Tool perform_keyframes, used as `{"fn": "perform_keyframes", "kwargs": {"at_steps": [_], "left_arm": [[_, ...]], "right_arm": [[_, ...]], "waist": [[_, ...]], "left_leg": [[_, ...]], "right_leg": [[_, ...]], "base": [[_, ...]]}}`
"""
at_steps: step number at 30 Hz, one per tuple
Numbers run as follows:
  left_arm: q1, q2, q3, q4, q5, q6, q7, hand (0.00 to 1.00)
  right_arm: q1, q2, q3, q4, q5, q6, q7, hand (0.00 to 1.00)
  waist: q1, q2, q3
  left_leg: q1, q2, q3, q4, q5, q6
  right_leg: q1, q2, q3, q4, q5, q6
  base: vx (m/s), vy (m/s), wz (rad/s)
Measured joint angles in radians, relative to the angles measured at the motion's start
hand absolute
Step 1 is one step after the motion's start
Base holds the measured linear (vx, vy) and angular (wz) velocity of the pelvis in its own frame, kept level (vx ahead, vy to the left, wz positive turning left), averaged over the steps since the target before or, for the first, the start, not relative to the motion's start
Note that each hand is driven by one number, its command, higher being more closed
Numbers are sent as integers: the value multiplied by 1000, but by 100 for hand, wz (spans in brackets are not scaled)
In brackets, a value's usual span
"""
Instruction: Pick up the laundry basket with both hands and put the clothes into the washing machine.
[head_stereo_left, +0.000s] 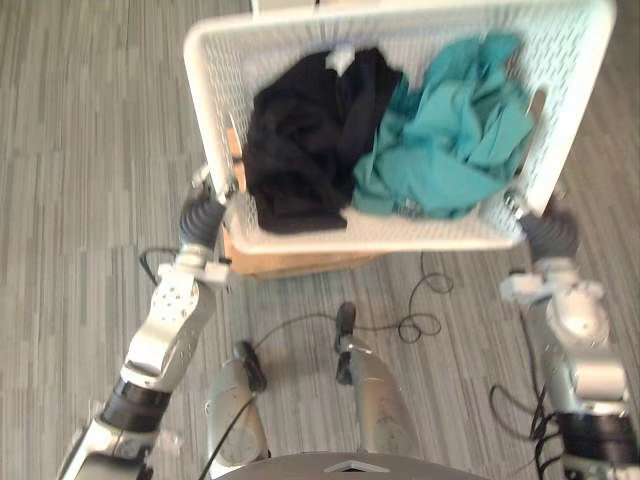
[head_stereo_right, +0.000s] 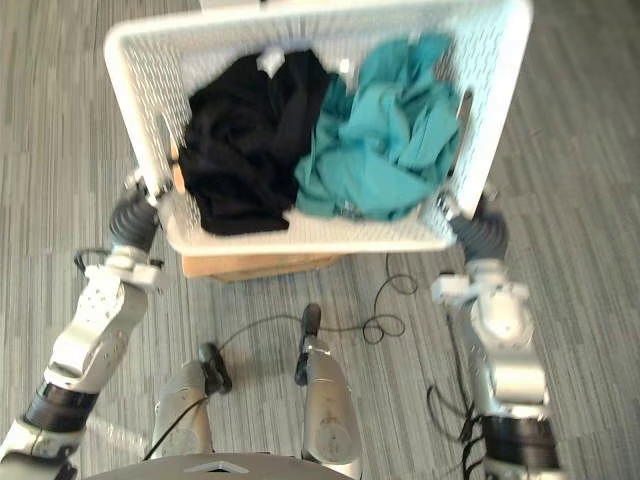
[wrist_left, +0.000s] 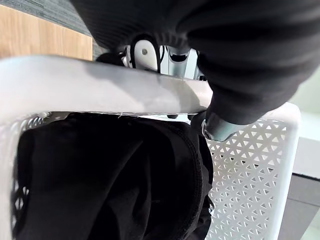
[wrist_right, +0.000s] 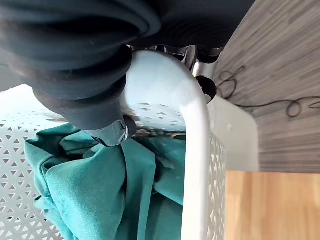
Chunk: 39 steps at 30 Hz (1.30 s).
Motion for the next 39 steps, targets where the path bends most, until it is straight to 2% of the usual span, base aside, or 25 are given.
{"fn": "perform_keyframes", "kwargs": {"at_steps": [1, 2, 5, 6, 7, 10, 11, 12, 13, 14, 15, 18, 20, 21, 22, 23, 24, 25, 27, 28, 29, 31, 33, 34, 39], "left_arm": [[40, -5, 8, 0, 23, 11, -22, 100], [48, -7, 12, 0, 26, 13, -27, 100], [160, -73, 49, -31, 77, 14, -51, 100], [183, -89, 34, -30, 105, 15, -74, 100], [207, -116, 26, -30, 184, 15, -104, 100], [210, -134, 32, -30, 266, 6, -109, 100], [211, -137, 36, -27, 271, 6, -111, 100], [204, -157, 43, -2, 280, 6, -121, 100], [210, -158, 53, 5, 294, 7, -126, 100], [217, -162, 59, 7, 297, 7, -130, 100], [232, -177, 72, 14, 299, 7, -138, 100], [239, -198, 84, 14, 324, 6, -142, 100], [238, -199, 97, 22, 336, 4, -140, 100], [236, -204, 106, 40, 338, 0, -139, 100], [233, -210, 110, 52, 339, 0, -139, 100], [225, -233, 107, 109, 359, 2, -139, 100], [227, -239, 107, 123, 368, 4, -139, 100], [231, -241, 107, 143, 381, 8, -139, 100], [230, -233, 112, 146, 385, 8, -136, 100], [230, -231, 115, 147, 385, 7, -129, 100], [230, -235, 114, 147, 385, 7, -127, 100], [241, -242, 105, 147, 388, 6, -120, 100], [251, -256, 110, 145, 388, -1, -116, 100], [254, -259, 112, 143, 388, -4, -116, 100], [259, -250, 117, 137, 388, -9, -109, 100]], "right_arm": [[63, 73, 0, -1, -30, 0, 21, 100], [72, 86, 2, -1, -37, 0, 24, 100], [167, 193, 6, -3, -104, 1, 61, 100], [197, 245, -21, -5, -124, 1, 62, 100], [270, 294, -42, -40, -159, 1, 62, 100], [356, 326, -44, -129, -209, 3, 60, 100], [356, 333, -46, -135, -216, 7, 59, 100], [347, 342, -48, -134, -217, 21, 50, 100], [346, 367, -44, -134, -235, 22, 47, 100], [346, 374, -41, -134, -247, 22, 46, 100], [345, 379, -37, -133, -256, 22, 44, 100], [316, 386, -33, -107, -286, 21, 36, 100], [260, 386, -23, -65, -296, 21, 22, 100], [234, 386, -14, -34, -303, 21, 16, 100], [224, 385, -11, -20, -304, 21, 14, 100], [233, 383, -12, 11, -304, 23, 5, 100], [240, 382, -10, 13, -304, 27, 3, 100], [255, 383, 3, 13, -303, 31, -2, 100], [258, 375, 23, 13, -302, 31, -6, 100], [259, 361, 31, 13, -294, 31, -6, 100], [261, 356, 31, 13, -291, 31, -6, 100], [270, 339, 33, 14, -285, 31, -6, 100], [271, 335, 42, 13, -284, 30, -6, 100], [271, 324, 48, 19, -282, 29, -6, 100], [282, 347, 58, 25, -273, 29, -6, 100]], "waist": [[-3, -2, -14], [-3, -2, -14], [2, 29, -54], [-17, 32, -82], [-40, 27, -124], [-48, 8, -144], [-59, 10, -143], [-63, 29, -142], [-59, 26, -141], [-54, 23, -139], [-44, 25, -139], [-16, 19, -177], [-3, 6, -209], [3, -5, -218], [6, -7, -218], [5, 14, -225], [6, 16, -227], [10, 15, -228], [10, 9, -227], [16, 2, -222], [18, 2, -222], [37, -6, -217], [40, 5, -224], [46, 17, -232], [40, -14, -244]], "left_leg": [[38, 0, -18, 10, -10, -2], [48, 0, -26, 15, -14, -6], [133, -33, -229, 36, -139, -38], [146, -47, -220, 48, -168, -27], [151, -78, -181, 53, -189, 9], [144, -120, -57, 110, -225, 53], [141, -127, -49, 112, -222, 68], [152, -102, 14, 87, -204, 101], [194, -92, 96, 44, -185, 112], [223, -91, 136, 15, -173, 117], [283, -91, 207, -30, -157, 123], [346, -91, 358, -65, -149, 124], [348, -86, 469, -66, -142, 115], [350, -78, 527, -58, -137, 106], [352, -70, 548, -52, -134, 101], [353, -31, 557, -45, -107, 93], [360, -17, 558, -43, -98, 93], [379, 22, 558, -28, -82, 90], [378, 61, 523, 32, -71, 105], [348, 68, 414, 81, -66, 126], [338, 59, 365, 85, -73, 126], [281, -65, 14, 34, -115, 95], [278, -106, -54, -75, -96, 93], [277, -113, -65, -145, -26, 67], [253, -189, -95, -234, 48, 90]], "right_leg": [[21, 16, 36, 12, 0, 0], [27, 21, 47, 14, 0, 0], [62, 83, 170, 0, -11, 8], [66, 92, 216, -20, -2, 28], [66, 90, 278, -71, 40, 55], [60, 78, 431, -186, 116, 105], [61, 75, 431, -217, 86, 98], [39, 68, 338, -202, 4, 20], [-11, 55, 170, -21, 4, -59], [-14, 40, 97, 86, -19, -89], [27, 9, -29, 241, -91, -124], [161, -80, -193, 407, -293, -122], [231, -144, -242, 392, -364, -84], [262, -155, -245, 314, -378, -31], [267, -135, -237, 267, -361, 31], [282, -65, -195, 186, -306, 6], [292, -39, -177, 152, -286, -4], [316, 20, -126, 86, -246, -31], [325, 63, -70, 53, -222, -53], [329, 78, -26, 45, -214, -64], [330, 79, -14, 46, -213, -65], [357, 81, 57, 20, -200, -67], [360, 83, 74, 6, -187, -56], [352, 92, 84, 5, -184, -48], [333, 30, 62, -18, -159, -13]], "base": [[106, 8, -32], [88, 27, -72], [24, 128, -128], [-54, 245, -113], [-76, 249, -112], [-138, 213, -132], [-267, 256, -174], [-243, 204, -158], [-140, 141, -166], [-94, 125, -165], [-62, 94, -135], [-123, 52, -156], [-145, -67, -163], [-117, -149, -159], [-92, -205, -138], [-19, -167, -105], [-1, -252, -141], [16, -211, -117], [-19, -191, -122], [-52, -149, -104], [-60, -111, -103], [-48, 8, -91], [-60, 82, -50], [-49, 113, -31], [6, 117, 30]]}}
